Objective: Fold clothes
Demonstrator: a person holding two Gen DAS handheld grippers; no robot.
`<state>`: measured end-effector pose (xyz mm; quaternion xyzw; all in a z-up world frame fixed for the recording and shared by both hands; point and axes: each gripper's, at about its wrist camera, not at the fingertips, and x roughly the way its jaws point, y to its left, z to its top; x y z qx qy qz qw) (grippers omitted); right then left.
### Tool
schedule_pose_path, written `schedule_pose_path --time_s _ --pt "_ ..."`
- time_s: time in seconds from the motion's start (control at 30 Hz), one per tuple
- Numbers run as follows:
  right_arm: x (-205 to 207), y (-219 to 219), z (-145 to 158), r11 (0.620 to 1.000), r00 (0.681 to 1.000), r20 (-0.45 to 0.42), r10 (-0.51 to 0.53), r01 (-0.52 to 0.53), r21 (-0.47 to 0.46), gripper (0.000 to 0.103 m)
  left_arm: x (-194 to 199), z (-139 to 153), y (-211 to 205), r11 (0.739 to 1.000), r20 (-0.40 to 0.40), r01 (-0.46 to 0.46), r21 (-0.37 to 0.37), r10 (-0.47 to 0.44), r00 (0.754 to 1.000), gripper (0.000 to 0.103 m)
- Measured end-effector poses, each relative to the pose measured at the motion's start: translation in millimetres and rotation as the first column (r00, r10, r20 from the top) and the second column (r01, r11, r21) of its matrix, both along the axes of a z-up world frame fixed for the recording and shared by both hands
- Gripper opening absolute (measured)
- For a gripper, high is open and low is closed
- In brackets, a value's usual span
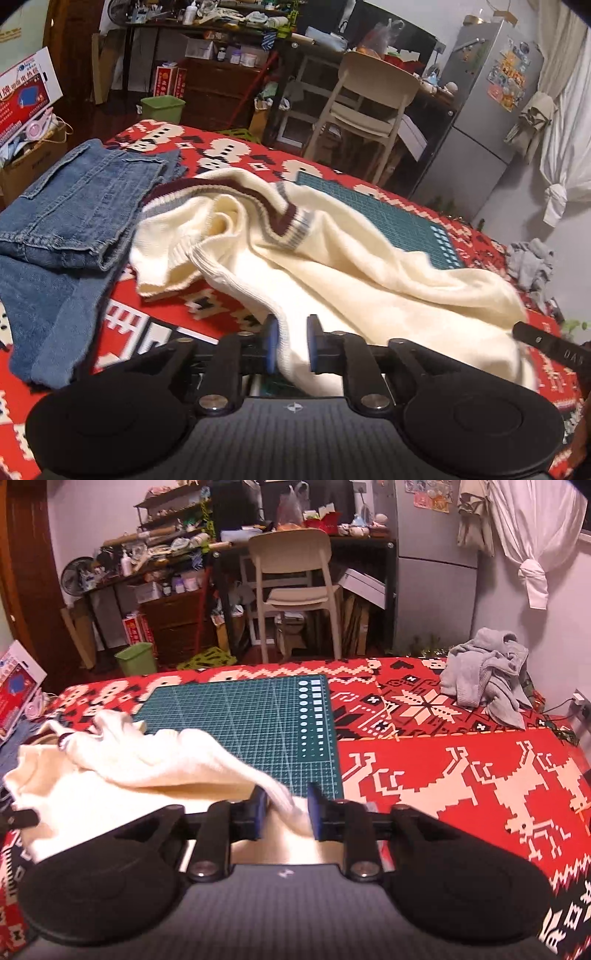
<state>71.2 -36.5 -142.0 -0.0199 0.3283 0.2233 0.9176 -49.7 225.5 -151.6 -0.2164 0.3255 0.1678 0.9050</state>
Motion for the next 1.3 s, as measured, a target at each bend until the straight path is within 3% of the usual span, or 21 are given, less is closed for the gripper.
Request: schedule_pose_path --time_s 0.13,0.23,0.33,0.5,0.73,0.8,1.0,1.2,1.3 --pt "-9.4 -12.4 10.0 0.998 0.999 -0.003 0.040 -0.040 0.038 0.027 -9.0 11.5 -18.9 0.999 -0.010 -0.020 0.038 0.021 1.000 0.023" --pt "-15.4 -21.0 18.7 0.995 0.997 -0.007 0.071 -0.070 0.070 0.028 -18.2 20.1 -30.7 0.999 -0.010 -0.033 0.024 0.034 0.999 0.027" --pt "-18.4 -27.7 26.7 0.988 0.992 -0.014 0.126 -0.124 0.097 0.034 -25.8 29.0 -41.2 0.999 -0.007 -0.040 0.034 0.041 0.999 0.029" --pt "-23.8 -28.3 36.3 0.981 0.985 -0.012 0.171 -0.169 0.092 0.037 -31.4 34.6 -44.0 0.996 -0.006 -0.088 0.029 0.088 0.996 0.039" --pt "-28.5 -21.4 40.0 0.977 0.980 -0.016 0.199 -0.197 0.078 0.045 -31.2 25.4 -21.8 0.992 0.001 -0.116 -0.047 0.116 0.993 0.041" --pt "-17.4 -13.2 39.1 0.971 0.973 -0.028 0.227 -0.225 0.077 0.049 -26.9 22.7 -9.2 0.988 0.009 -0.129 -0.084 0.130 0.991 0.041" --pt "31.0 31.1 35.7 0.938 0.937 -0.045 0.346 -0.346 0.021 0.051 8.4 15.5 19.6 0.988 -0.016 -0.115 -0.101 0.114 0.993 0.042" --pt "79.2 80.3 41.6 0.896 0.890 -0.137 0.435 -0.443 -0.034 0.052 43.8 35.1 34.8 0.995 -0.118 -0.093 -0.023 0.090 0.989 0.045" --pt "96.7 98.0 49.8 0.894 0.881 -0.195 0.432 -0.447 -0.040 0.052 57.3 48.3 38.0 0.997 -0.166 -0.081 -0.003 0.079 0.983 0.047"
